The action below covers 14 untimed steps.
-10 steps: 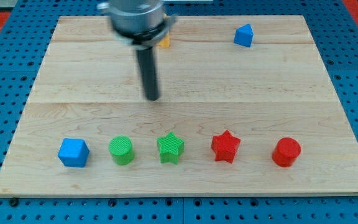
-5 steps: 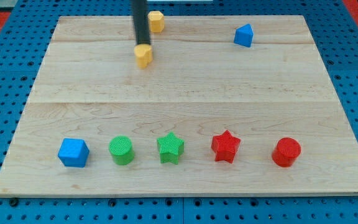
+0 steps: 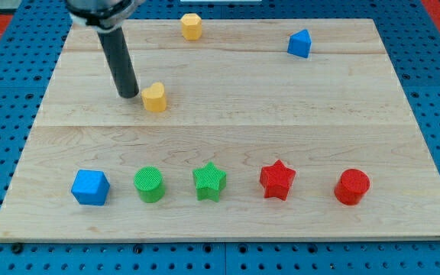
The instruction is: Move the heart to the left of the cube in a horizontal line
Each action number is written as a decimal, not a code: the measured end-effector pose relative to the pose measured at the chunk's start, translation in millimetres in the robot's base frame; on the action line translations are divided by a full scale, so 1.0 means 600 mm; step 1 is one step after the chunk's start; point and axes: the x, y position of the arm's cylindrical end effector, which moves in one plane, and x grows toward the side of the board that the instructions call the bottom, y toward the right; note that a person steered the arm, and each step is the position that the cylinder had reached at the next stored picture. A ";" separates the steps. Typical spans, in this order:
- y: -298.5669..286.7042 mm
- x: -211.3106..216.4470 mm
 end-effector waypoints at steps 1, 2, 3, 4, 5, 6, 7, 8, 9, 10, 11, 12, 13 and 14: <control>0.050 -0.043; 0.065 0.036; 0.020 0.106; 0.021 0.047; 0.093 0.029; 0.176 0.089; 0.100 0.120; 0.070 0.080; 0.027 0.080; -0.024 0.166; -0.034 0.205; -0.027 0.220; -0.027 0.236; -0.074 0.241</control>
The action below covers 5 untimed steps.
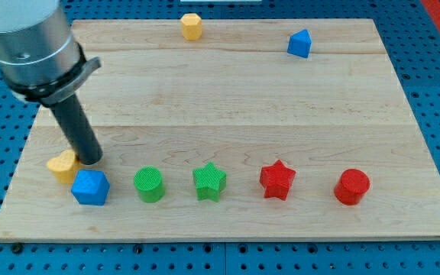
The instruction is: Move the heart to the left of the cube in a horizontal line
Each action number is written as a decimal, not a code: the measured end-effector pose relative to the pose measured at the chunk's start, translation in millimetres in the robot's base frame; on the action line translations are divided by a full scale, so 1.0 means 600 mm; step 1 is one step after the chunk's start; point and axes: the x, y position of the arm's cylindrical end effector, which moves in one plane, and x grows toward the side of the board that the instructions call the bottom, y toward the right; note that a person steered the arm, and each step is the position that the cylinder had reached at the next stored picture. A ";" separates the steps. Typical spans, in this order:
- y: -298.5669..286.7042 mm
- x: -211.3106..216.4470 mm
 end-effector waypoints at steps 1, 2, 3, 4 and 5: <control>-0.017 0.015; -0.018 0.020; -0.028 0.020; -0.040 0.020; -0.013 -0.050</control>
